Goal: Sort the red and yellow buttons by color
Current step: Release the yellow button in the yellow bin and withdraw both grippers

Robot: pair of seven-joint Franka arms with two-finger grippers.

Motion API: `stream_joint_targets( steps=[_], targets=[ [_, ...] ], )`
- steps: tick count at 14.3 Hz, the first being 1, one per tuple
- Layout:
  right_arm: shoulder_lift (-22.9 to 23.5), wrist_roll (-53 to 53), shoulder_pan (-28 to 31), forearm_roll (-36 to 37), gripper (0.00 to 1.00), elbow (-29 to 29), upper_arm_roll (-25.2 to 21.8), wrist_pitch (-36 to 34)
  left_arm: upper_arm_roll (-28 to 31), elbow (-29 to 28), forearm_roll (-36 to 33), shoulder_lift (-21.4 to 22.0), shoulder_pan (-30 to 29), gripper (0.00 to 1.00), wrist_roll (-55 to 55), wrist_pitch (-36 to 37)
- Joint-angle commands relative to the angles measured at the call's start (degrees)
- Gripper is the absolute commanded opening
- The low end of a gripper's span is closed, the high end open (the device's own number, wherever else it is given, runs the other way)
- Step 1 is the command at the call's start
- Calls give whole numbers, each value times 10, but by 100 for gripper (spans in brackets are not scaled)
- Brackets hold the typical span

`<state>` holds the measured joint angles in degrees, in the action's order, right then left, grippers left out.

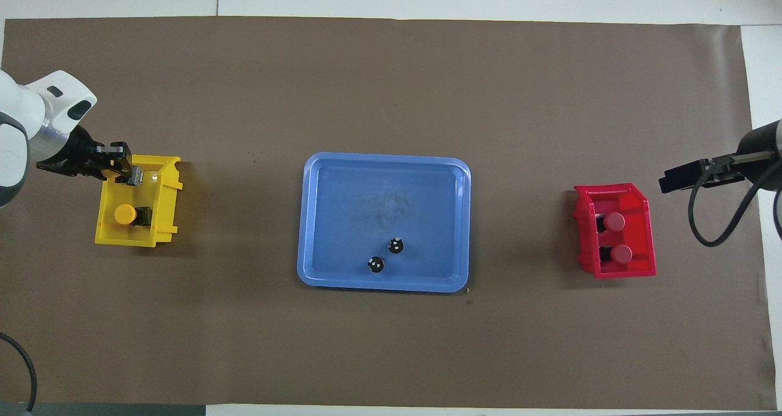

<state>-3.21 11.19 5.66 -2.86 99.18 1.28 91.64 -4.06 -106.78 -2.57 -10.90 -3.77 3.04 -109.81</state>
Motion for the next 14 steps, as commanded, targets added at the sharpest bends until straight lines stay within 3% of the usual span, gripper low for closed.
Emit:
stream_joint_targets(
  steps=[1, 8, 10, 11, 14],
  targets=[
    [16, -13, 9, 9, 100, -63, 2, -58, -6, -60, -13, 29, -6, 1, 7, -37],
    [17, -13, 8, 22, 100, -57, 2, -67, -7, -102, -12, 14, -14, 2, 18, -133],
    [21, -12, 8, 24, 100, -63, 2, -52, -7, -105, -12, 16, -7, 36, 43, -134],
    [22, -12, 5, 24, 100, -64, 2, -44, -8, -105, -12, 17, -5, 40, 54, -130],
    [22, -13, -3, 37, 100, -65, 7, -43, -9, -98, -12, 32, -7, 68, 51, -98]
  ],
)
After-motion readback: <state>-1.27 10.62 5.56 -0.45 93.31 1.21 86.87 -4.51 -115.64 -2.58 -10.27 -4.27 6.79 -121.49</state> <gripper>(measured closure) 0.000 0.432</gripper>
